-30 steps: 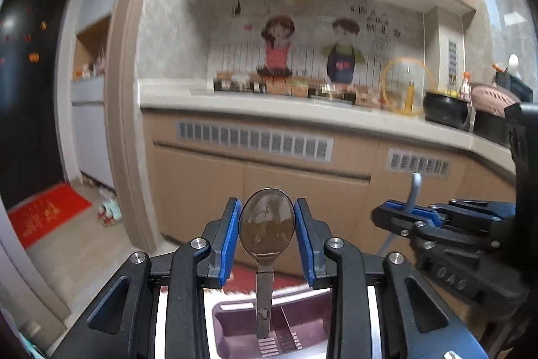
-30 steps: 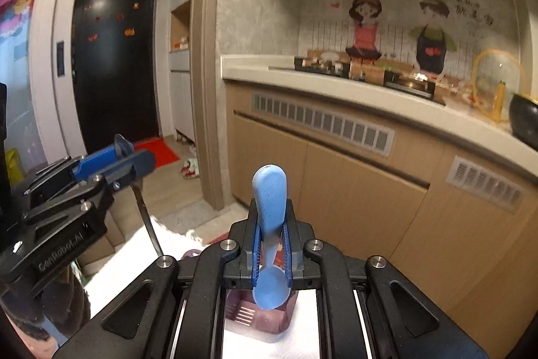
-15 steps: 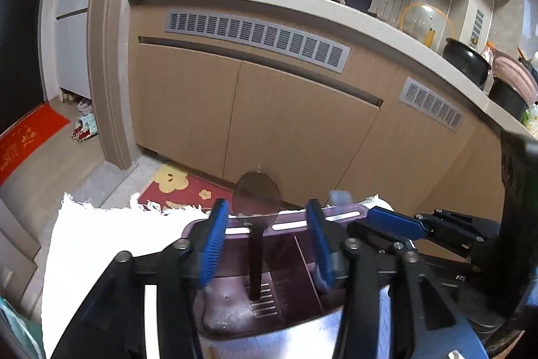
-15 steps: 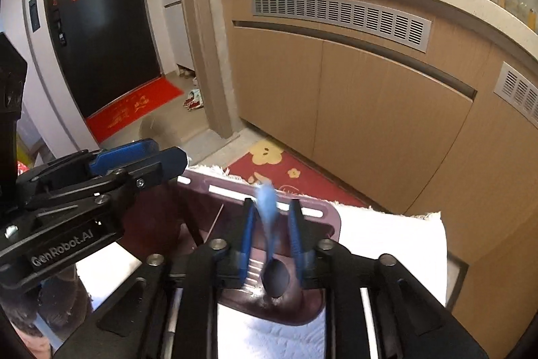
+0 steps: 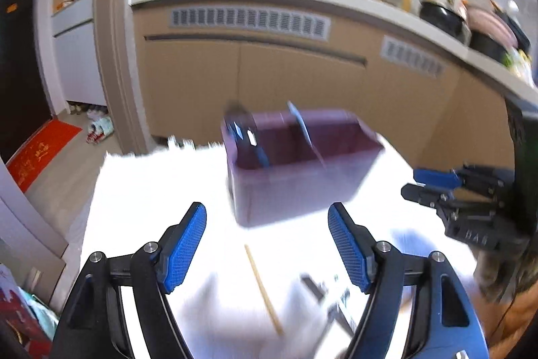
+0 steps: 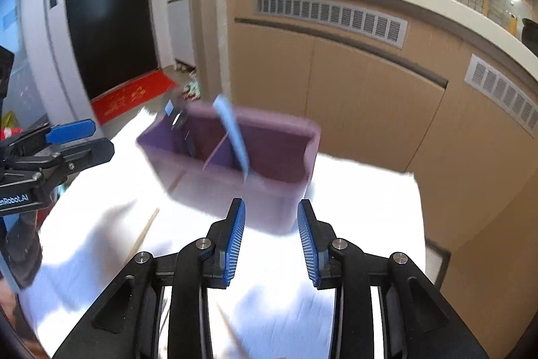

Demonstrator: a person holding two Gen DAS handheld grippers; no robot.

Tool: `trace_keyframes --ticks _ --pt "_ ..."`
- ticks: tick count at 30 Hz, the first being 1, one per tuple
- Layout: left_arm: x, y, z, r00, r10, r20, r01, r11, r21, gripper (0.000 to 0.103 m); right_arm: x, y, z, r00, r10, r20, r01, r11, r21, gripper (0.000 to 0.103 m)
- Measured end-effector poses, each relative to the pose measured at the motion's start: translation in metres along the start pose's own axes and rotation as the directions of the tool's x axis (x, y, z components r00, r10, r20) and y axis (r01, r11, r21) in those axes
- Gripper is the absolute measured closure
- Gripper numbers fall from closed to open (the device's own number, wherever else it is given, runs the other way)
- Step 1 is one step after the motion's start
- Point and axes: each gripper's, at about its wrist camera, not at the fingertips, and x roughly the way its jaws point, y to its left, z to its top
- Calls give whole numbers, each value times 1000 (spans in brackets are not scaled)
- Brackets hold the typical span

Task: Organize utensils
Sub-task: 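Move both open tools back over the remaining utensils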

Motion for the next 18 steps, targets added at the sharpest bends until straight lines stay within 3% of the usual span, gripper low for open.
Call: trace_keyframes --ticks 4,9,14,18 --pt "-2 -15 -30 994 -55 -96 65 993 100 29 -9 11 -34 998 27 -55 -28 999 -19 69" --pt "-4 -30 -59 976 -75 -204 136 943 304 30 -27 21 -76 994 56 -91 -55 998 9 68" --pt "4 -31 -74 947 -70 -315 185 918 351 43 -36 29 -105 990 49 -130 -51 999 -12 61" --pt "22 -28 -82 928 -39 -370 167 933 320 50 -35 29 -118 986 66 -153 -64 998 15 60"
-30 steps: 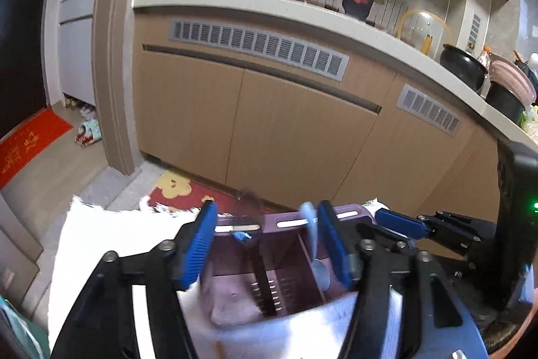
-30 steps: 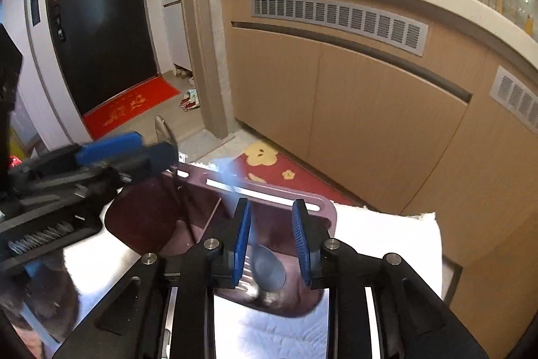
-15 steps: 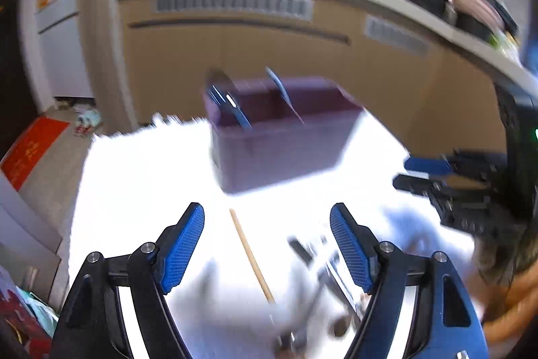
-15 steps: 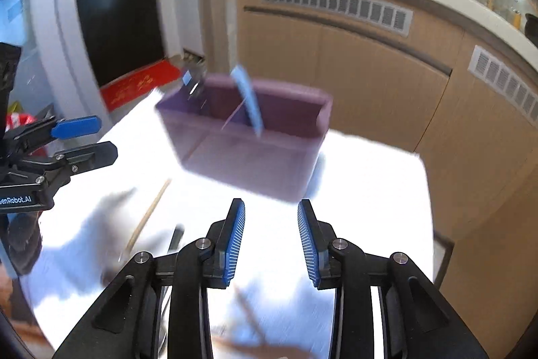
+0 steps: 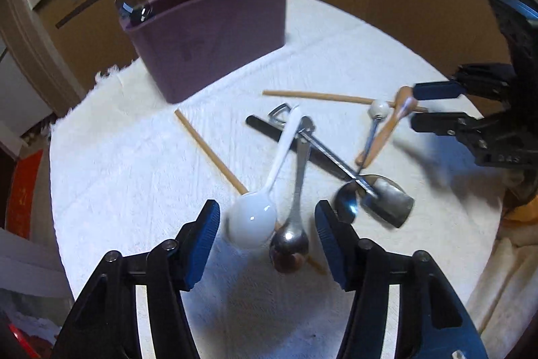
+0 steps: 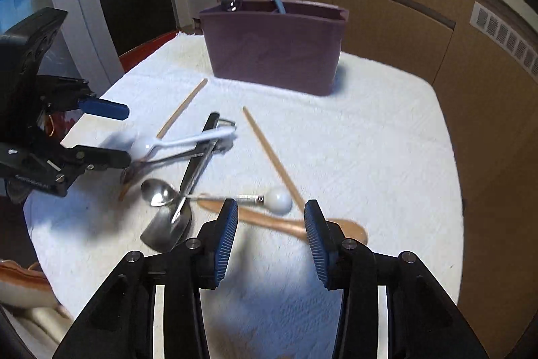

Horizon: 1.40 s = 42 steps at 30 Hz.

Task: Organize utensils
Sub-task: 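Move both open tools back over the remaining utensils, then grasp the white plastic spoon with the left tool while the right grasps the ball-handled spoon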

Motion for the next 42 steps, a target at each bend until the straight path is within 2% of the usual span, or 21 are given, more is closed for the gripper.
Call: trace_keyframes --ticks 6,15,19,23,25,27,29,30,32,37,40,42 --pt "20 9 -3 998 -24 -66 19 997 -75 50 -1 -9 -11 1000 8 -3 -7 999 34 60" --pt "19 19 -15 995 -91 -38 81 974 -212 50 4 0 -11 999 42 -18 -41 999 23 59" --pt "12 5 -22 990 -139 -24 130 967 -220 50 10 -8 -5 996 81 -39 -76 991 106 59" --pt "6 -9 -29 977 -215 -5 208 949 -237 49 24 -16 -1 982 170 -82 -148 963 225 59" --pt "0 -15 -33 974 -226 11 222 948 -229 47 32 -19 2 975 204 -93 -171 945 278 59" --pt "-7 -16 -34 983 -182 34 185 958 -221 44 41 -22 9 973 204 -103 -162 933 321 59" --pt "-17 -13 -32 995 -63 81 79 972 -222 40 48 -23 15 978 187 -96 -143 926 348 59" --pt "-23 -11 -31 993 0 115 27 973 -230 36 50 -22 19 982 167 -92 -125 929 349 59" --pt "-34 -5 -27 981 63 184 -13 966 -259 32 56 -19 26 988 128 -83 -92 936 341 59" --pt "-44 1 -22 964 104 243 -33 959 -282 32 55 -4 40 999 -40 -26 45 967 251 59" --pt "-38 2 -21 966 129 223 -64 959 -277 30 45 4 44 999 -41 -1 41 980 193 59" --pt "-28 4 -21 967 143 209 -80 956 -283 30 47 5 46 1000 5 -10 -3 979 202 60"
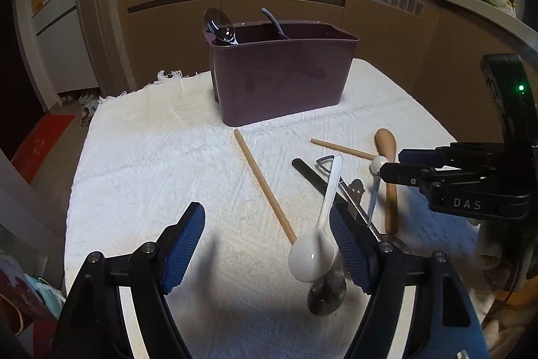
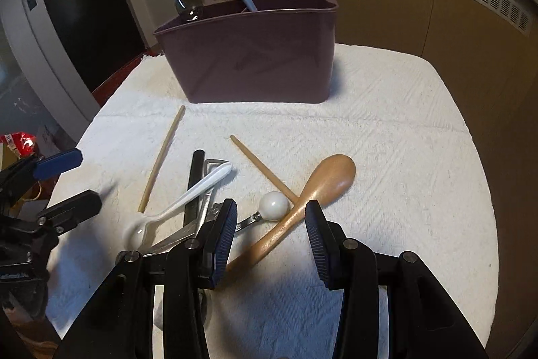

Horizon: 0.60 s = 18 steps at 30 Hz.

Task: Organize utensils
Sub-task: 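Grasp the white plastic spoon with the left tool while the right grasps the ball-handled spoon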

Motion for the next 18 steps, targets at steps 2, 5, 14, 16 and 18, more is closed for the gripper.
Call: trace_keyframes --ticks 2,5,14,16,18 --pt "6 2 0 1000 -1 -8 1 1000 -10 30 7 0 1 999 29 -24 -29 999 22 60" --pt "5 0 0 1000 -8 -8 8 1000 -8 30 14 0 2 999 37 -35 -36 998 46 61" --pt "4 2 -1 998 -50 -35 50 999 -2 30 41 17 10 999 -49 -18 48 996 -69 75" --pt "6 -1 -2 991 -116 -61 118 993 14 30 39 13 11 999 -38 -19 37 997 -73 77" --pt "9 -6 1 984 -160 -83 163 986 27 30 32 7 10 999 -41 -15 39 996 -77 80"
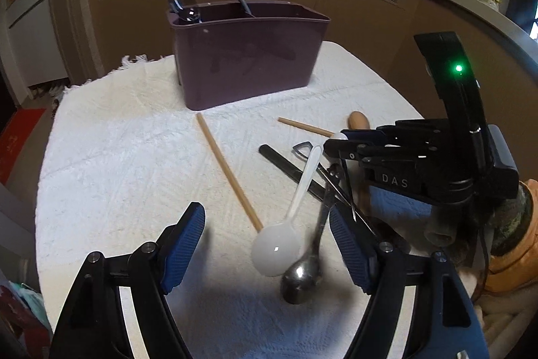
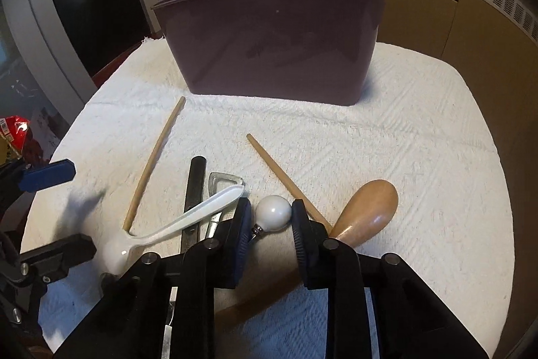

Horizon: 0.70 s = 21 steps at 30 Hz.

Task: Organize utensils
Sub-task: 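Grasp the white plastic spoon with the left tool while the right grasps the ball-handled spoon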

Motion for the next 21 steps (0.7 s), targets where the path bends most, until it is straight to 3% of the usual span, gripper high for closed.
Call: trace_keyframes --ticks 3,7,12,16,17,18,19,21 --pt "10 -15 9 999 -27 -21 28 998 59 33 -17 -14 -7 1000 5 23 -5 1000 7 80" --pt "31 -31 26 995 -49 -84 59 990 128 59 -30 -35 -22 999 16 31 -17 999 41 80" --pt "67 -56 44 986 4 -165 38 968 249 61 -40 -50 -38 998 51 39 -53 997 63 79" --pt "86 -63 53 979 69 -194 -11 959 284 64 -39 -56 -44 996 75 44 -79 994 78 79" --pt "88 -64 54 977 82 -195 -23 958 287 69 -38 -58 -46 996 79 44 -82 994 78 79" --pt "90 -65 54 976 93 -197 -33 957 289 84 -38 -59 -47 996 81 44 -84 993 81 79" --pt "92 -65 53 974 105 -203 -43 956 291 92 -37 -60 -48 995 88 45 -92 992 84 79" --pt "90 -64 52 976 112 -188 -56 958 281 94 -35 -59 -46 995 92 49 -95 992 78 79"
